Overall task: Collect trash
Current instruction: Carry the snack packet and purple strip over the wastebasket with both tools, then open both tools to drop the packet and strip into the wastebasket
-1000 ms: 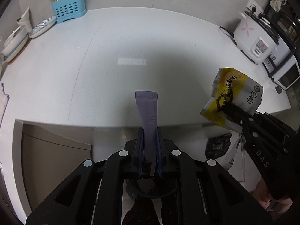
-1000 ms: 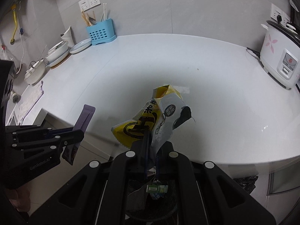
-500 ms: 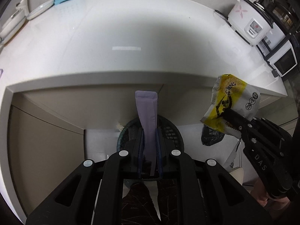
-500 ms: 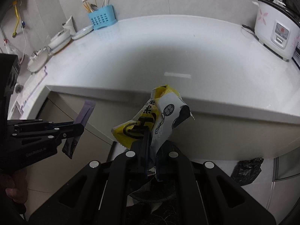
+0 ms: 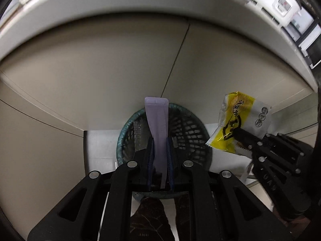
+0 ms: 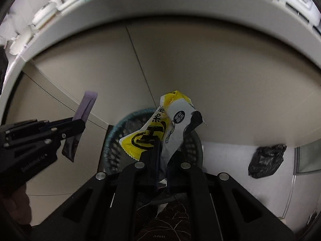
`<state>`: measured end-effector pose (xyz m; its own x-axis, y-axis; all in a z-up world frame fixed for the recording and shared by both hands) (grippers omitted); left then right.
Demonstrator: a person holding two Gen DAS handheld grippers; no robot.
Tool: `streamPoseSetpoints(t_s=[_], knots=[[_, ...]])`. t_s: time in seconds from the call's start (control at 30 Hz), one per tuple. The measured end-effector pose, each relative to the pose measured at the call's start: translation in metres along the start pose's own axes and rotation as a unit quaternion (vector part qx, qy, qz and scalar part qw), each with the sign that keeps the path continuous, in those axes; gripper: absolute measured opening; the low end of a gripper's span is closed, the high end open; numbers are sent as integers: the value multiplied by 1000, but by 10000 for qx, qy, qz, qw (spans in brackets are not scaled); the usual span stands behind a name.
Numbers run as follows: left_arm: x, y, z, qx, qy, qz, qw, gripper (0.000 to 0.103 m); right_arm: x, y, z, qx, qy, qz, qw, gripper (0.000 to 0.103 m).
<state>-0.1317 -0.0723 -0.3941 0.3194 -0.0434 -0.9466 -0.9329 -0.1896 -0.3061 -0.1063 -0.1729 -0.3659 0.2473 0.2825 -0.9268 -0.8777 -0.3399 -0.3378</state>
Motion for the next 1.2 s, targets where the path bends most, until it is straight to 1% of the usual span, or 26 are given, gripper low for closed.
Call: streamPoseSetpoints(t_s=[0.07, 0.13, 0.2, 0.27, 0.33, 0.53, 0.57, 0.73, 0.77, 0.8, 0.87, 0.9, 0.97, 1.03, 1.1, 1.13, 1.2], knots=[[17, 5, 5, -49, 43, 42, 10000, 12, 13, 5, -3, 44, -25, 71, 10000, 4], [38, 12, 9, -136, 52, 174, 9997, 12, 24, 8, -6, 29, -35, 117, 9999, 4], [57, 20, 12, -141, -34, 272, 9995, 12, 30, 10, -6, -60, -57, 135, 9999, 4], [71, 26, 13, -128, -40, 332, 9994, 12, 33, 11, -8, -155, -9, 154, 9998, 4], [84, 30, 12, -126, -9, 413, 9991, 11, 34, 12, -10, -118, -16, 200, 9997, 4], [102, 35, 5, -39, 17, 563, 9984, 13, 34, 12, -19, -69, 5, 312, 9995, 4], [105, 35, 3, -43, 28, 577, 9983, 16, 34, 13, -20, -80, -8, 333, 9994, 4], [108, 36, 1, -9, 27, 614, 9981, 18, 36, 18, -25, -162, -10, 408, 9990, 4], [106, 35, -1, -5, 22, 598, 9982, 24, 36, 19, -27, -153, -15, 419, 9990, 4], [105, 35, 0, -7, 7, 564, 9984, 33, 37, 20, -29, -142, -12, 436, 9989, 5], [103, 35, 1, -32, -7, 493, 9988, 42, 38, 21, -31, -112, -10, 452, 9989, 5], [103, 34, 1, -22, -13, 483, 9988, 46, 38, 21, -31, -91, -13, 463, 9989, 5], [103, 35, 2, 17, -59, 541, 9985, 50, 38, 22, -32, -74, -7, 460, 9989, 5], [100, 34, 6, -57, -68, 513, 9986, 58, 39, 20, -31, -58, -32, 466, 9989, 5], [94, 32, 11, -114, -108, 415, 9990, 72, 41, 20, -27, -55, -82, 486, 9988, 5], [91, 32, 15, -122, -137, 350, 9992, 74, 42, 20, -26, -51, -112, 495, 9987, 5], [83, 30, 22, -111, -219, 212, 9995, 81, 48, 19, -20, -53, -188, 503, 9985, 5]])
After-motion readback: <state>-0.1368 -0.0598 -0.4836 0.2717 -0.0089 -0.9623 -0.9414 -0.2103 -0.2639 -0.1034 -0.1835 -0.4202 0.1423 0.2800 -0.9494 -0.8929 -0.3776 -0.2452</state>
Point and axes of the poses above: each gripper's, at about its wrist camera, not at the fingertips, and x roughly the way its jaws point, z to its left, y to its underside, the point moved 7 cm from there along x, roughly the way its jaws point, and after that the axes turned 2 degrees about -y, right-handed, at the moved point
